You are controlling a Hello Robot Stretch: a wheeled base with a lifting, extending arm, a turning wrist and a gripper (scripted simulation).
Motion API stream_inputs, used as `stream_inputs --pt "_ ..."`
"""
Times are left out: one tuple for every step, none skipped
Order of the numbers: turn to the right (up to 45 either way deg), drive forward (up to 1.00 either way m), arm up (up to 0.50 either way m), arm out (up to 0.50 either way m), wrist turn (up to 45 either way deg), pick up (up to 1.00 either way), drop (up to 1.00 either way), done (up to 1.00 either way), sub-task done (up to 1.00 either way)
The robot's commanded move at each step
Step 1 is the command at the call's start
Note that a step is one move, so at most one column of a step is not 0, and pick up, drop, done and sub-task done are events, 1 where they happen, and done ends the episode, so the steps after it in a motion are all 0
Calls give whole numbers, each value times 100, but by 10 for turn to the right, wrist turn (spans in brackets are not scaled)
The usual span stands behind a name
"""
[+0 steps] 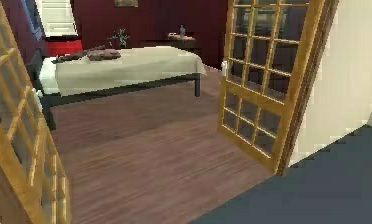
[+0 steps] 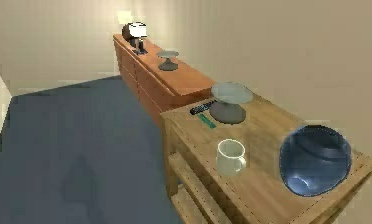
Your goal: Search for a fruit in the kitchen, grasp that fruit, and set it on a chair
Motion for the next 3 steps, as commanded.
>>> stream_inputs --pt "-300 0 0 0 0 0 0 0 0" --pt "0 5 0 0 0 0 0 0 0" --pt "270 0 0 0 0 0 0 0 0"
